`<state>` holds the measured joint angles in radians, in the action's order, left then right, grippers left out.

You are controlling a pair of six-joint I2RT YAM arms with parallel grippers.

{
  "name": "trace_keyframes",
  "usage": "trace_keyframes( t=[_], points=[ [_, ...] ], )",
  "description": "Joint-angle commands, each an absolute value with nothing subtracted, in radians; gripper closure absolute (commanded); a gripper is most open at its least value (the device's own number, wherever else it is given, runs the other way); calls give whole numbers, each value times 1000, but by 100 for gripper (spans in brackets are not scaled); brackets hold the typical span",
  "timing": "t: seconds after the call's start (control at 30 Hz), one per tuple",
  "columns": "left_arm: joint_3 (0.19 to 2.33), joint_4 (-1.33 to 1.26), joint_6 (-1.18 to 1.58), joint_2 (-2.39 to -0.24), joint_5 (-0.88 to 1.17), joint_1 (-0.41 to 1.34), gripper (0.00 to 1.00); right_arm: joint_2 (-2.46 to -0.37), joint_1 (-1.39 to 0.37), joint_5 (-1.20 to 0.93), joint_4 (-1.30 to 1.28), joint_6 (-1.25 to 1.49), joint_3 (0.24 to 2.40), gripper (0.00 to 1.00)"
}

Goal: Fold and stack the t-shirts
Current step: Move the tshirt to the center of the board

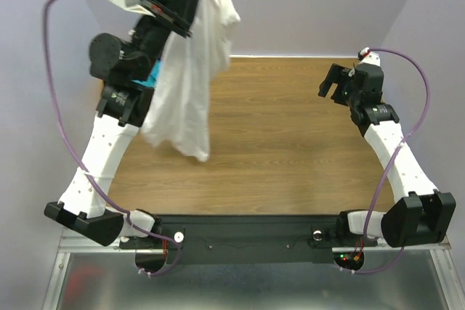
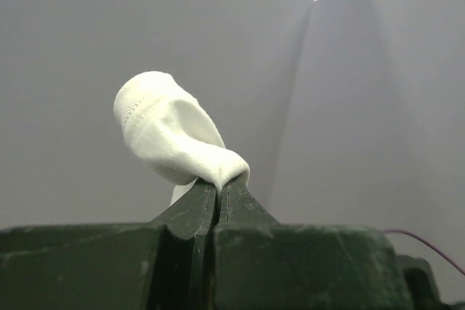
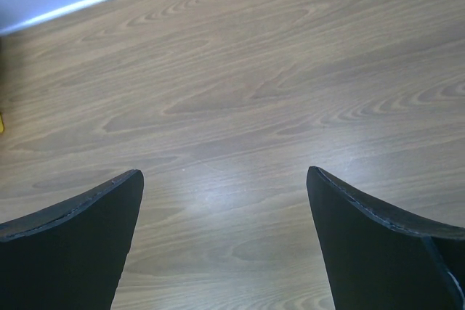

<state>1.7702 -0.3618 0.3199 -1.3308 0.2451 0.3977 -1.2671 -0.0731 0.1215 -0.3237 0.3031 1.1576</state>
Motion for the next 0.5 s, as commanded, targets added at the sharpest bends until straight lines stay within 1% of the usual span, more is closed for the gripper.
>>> trace_keyframes(
  t=[0.0,0.03,0.07,0.1,0.17,0.23,0.33,0.47],
  points=[
    [1602,-431,383,-1324,229,535,100,-1169,-74,196,-294,298,1172,0],
    [1568,-422,391,-1336,229,557,100,-1154,-74,210,-305,295,1166,0],
    [1539,-408,412,-1351,227,572,97,-1138,-72,247,-313,295,1157,0],
    [1481,-388,420,-1385,227,596,65,-1109,-74,267,-319,291,1143,0],
    [1447,-327,434,-1449,216,607,2,-1085,-72,322,-342,287,1126,0],
    [1445,-269,425,-1488,216,612,1,-1051,-74,337,-357,267,1098,0],
    [1442,-180,413,-1517,151,614,1,-1034,-74,330,-374,241,1071,0],
    [1419,-74,371,-1531,66,614,1,-1058,-74,221,-377,227,1036,0]
  ],
)
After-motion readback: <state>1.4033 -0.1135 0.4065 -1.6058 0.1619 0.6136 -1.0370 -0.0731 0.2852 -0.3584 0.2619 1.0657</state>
